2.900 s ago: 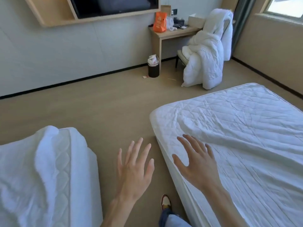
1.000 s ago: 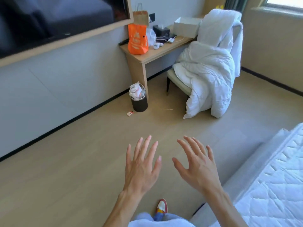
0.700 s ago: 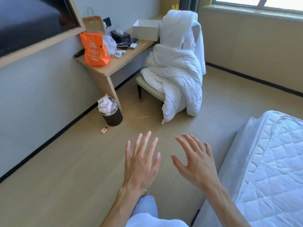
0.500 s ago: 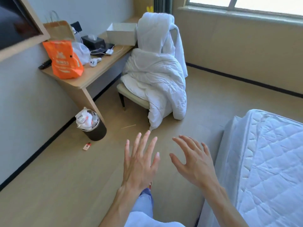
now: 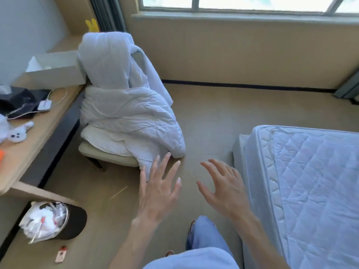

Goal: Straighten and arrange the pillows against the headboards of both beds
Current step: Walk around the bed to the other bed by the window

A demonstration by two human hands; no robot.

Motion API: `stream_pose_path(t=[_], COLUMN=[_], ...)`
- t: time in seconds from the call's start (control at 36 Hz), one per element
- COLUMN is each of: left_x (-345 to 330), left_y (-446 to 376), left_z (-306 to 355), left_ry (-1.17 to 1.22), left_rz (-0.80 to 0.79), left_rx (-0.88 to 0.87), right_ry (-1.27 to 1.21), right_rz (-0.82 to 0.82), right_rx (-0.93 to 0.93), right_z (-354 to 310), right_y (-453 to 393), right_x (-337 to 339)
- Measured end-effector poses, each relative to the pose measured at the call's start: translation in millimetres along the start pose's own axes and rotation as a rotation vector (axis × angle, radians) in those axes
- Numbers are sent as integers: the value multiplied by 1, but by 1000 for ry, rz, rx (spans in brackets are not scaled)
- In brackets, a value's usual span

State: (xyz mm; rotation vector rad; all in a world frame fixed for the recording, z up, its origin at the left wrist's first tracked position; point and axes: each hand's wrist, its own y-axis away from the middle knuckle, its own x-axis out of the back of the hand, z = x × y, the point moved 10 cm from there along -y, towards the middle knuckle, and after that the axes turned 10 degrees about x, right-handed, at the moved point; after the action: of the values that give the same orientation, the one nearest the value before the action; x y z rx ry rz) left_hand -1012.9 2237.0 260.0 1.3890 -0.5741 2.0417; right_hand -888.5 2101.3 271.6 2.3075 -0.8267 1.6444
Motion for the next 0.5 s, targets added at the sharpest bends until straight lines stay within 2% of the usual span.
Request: stream_pose_path(t=[0.22, 0.42, 0.5], left_x=[-38, -61, -72], left_y=[-143, -262, -306], left_z=[49, 126, 156], left_ry=[-29, -62, -91], left_rz=[-27, -42, -58], left_rx=[-87, -168, -206], right_ry=[27, 50, 61], right_rz=[111, 134, 95], right_rx=[-54, -89, -83], right_z=[84, 169, 203], right_y=[-106, -205, -250], right_x=[8, 32, 35])
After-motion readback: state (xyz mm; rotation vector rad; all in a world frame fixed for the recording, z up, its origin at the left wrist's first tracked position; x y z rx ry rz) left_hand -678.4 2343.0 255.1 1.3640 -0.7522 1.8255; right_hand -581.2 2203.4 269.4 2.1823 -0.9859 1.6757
